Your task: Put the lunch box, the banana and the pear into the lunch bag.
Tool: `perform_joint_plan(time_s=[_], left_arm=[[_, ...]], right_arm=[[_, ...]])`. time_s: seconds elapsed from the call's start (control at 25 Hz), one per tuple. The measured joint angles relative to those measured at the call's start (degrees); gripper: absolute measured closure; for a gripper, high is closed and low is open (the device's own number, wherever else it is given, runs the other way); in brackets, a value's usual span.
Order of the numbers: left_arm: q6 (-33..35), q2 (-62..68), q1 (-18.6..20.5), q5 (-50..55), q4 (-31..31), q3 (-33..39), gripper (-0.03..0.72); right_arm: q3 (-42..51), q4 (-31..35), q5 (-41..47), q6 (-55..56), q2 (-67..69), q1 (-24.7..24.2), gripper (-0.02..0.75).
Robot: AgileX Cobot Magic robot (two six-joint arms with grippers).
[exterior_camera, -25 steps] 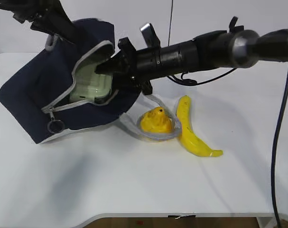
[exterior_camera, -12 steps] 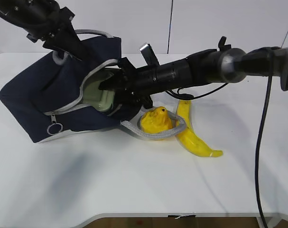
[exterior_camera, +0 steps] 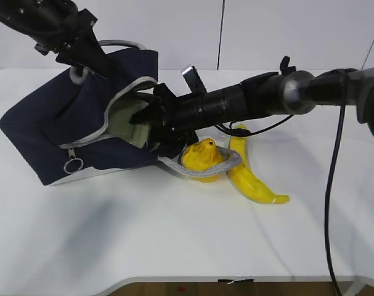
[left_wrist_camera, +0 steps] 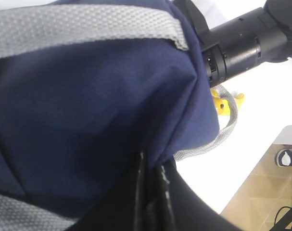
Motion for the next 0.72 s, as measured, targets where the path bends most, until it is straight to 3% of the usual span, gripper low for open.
perform_joint_plan(time_s=[0.32, 0.52, 0.72], left_arm=[[-0.4, 0.0, 0.0, 0.0, 0.5, 0.0, 0.680], [-0.5, 0.0, 0.0, 0.0, 0.5, 0.0, 0.681], [-0.8, 0.0, 0.0, 0.0, 0.5, 0.0, 0.681]], right_arm=[[-0.7, 0.3, 6.6, 0.0, 0.0, -0.5, 0.169], [-0.9, 0.3, 14.0, -0.3, -0.1, -2.7, 0.158], [-0.9, 0.2, 14.9, -2.3, -0.2, -4.9, 0.157]])
